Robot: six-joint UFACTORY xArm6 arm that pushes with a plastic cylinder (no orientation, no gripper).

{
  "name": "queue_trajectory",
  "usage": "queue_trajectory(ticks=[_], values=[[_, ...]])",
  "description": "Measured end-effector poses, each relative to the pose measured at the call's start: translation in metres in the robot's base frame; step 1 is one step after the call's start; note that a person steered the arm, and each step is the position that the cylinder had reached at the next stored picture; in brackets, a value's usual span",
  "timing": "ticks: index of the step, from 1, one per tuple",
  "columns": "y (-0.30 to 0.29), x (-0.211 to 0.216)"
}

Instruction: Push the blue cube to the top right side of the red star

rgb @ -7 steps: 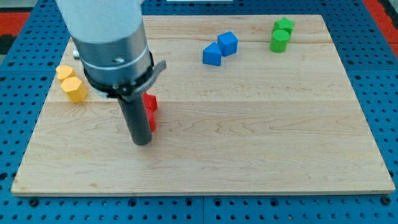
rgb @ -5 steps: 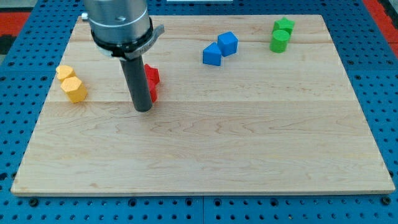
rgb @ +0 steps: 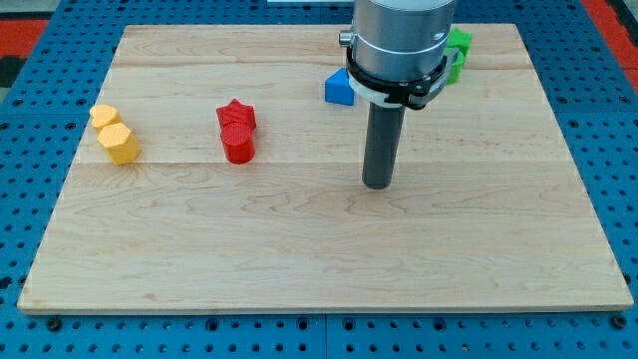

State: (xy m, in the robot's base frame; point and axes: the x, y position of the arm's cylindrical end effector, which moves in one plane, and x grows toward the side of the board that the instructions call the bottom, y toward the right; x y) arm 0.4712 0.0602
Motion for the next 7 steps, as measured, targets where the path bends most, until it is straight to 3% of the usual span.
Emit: queue_trajectory(ticks=[2, 3, 4, 5, 6, 7], values=[[0.030, -0.067], [0.008, -0.095], [0.024, -0.148], [-0.019, -0.202], [-0.073, -0.214], [-0.002, -0.221]])
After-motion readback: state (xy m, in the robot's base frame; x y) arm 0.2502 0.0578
